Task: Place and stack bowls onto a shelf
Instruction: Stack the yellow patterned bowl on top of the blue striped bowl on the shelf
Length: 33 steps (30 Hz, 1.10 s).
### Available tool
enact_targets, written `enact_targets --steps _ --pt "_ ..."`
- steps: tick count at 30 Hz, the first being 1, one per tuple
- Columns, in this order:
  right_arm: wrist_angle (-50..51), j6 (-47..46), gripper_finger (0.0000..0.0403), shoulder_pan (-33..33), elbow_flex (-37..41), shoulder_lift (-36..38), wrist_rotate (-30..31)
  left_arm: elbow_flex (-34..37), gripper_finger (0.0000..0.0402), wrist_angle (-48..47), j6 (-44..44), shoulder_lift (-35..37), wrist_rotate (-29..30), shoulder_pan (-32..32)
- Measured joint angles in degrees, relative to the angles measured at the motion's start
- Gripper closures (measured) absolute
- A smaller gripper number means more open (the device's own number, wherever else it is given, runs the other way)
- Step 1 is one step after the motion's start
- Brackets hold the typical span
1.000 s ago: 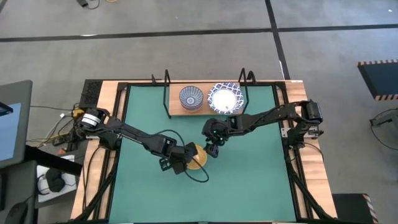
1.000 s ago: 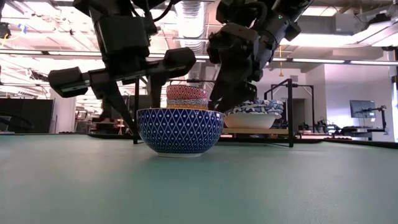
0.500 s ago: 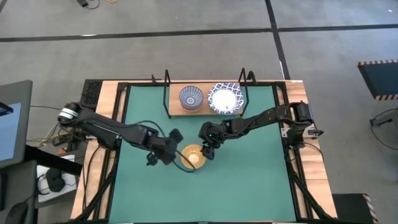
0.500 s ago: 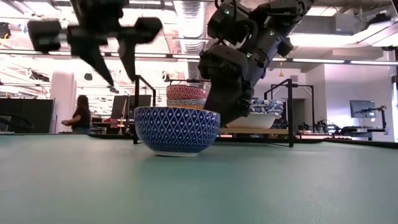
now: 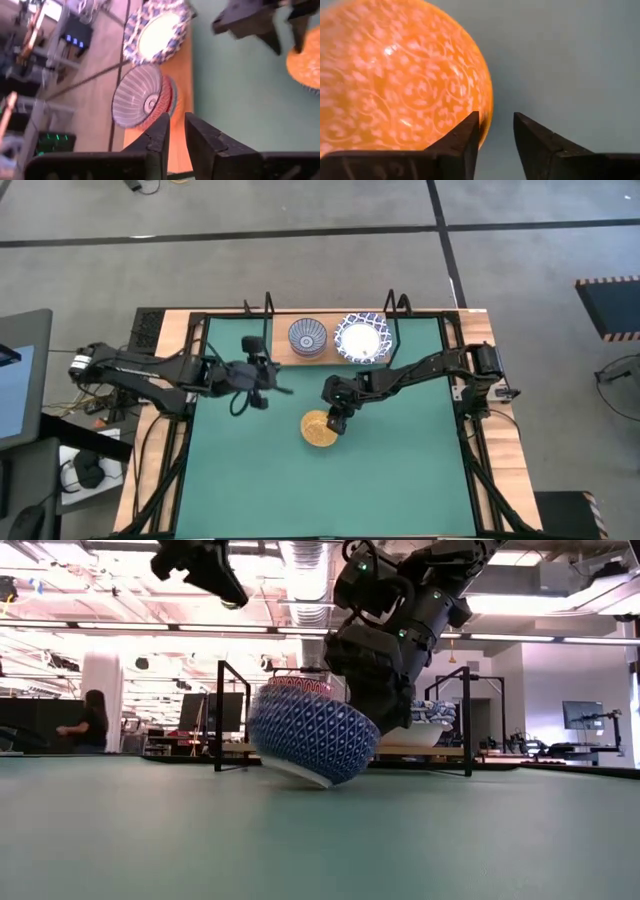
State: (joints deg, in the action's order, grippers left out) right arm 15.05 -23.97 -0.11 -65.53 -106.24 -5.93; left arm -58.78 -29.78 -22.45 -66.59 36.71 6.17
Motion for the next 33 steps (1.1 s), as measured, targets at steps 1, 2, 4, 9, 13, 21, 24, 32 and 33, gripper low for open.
enact_targets --steps 1,2,4,9,13,21,24,32,33 --pt "0.73 -0.02 0.0261 0.07 0.02 0.0 0.0 0.0 0.0357 -0.34 0.9 0.07 0.0 -0.83" --pt "1.11 -0.02 0.0265 0.07 0.02 0.0 0.0 0.07 0.0361 -0.47 1.71 0.04 0.0 -1.52" --pt "1.07 -0.02 0.0269 0.19 0.02 0.0 0.02 0.87 0.0368 0.5 2.26 0.02 0.02 -2.75" --pt "-0.2 -0.02 0.0268 0.64 0.02 0.0 0.0 4.46 0.0379 3.94 4.05 -0.02 0.12 -4.69" --pt "-1.88 0.27 0.0269 1.05 0.02 0.02 0.02 6.95 0.0386 4.82 11.18 0.0 5.57 -5.11" --pt "-2.02 0.27 0.0304 1.25 0.03 0.04 1.73 8.54 0.0401 7.88 13.16 2.37 11.58 -4.24" --pt "-1.59 0.13 0.0335 1.07 0.08 0.04 1.66 8.52 0.0401 9.15 12.43 4.51 11.67 -4.08" --pt "-0.7 0.49 0.0381 0.24 0.08 0.11 1.44 8.52 0.0401 11.13 11.77 11.7 11.74 -4.01" --pt "-0.7 0.85 0.0381 0.14 0.08 0.11 1.44 8.5 0.0401 11.3 11.77 12.48 11.76 -3.95"
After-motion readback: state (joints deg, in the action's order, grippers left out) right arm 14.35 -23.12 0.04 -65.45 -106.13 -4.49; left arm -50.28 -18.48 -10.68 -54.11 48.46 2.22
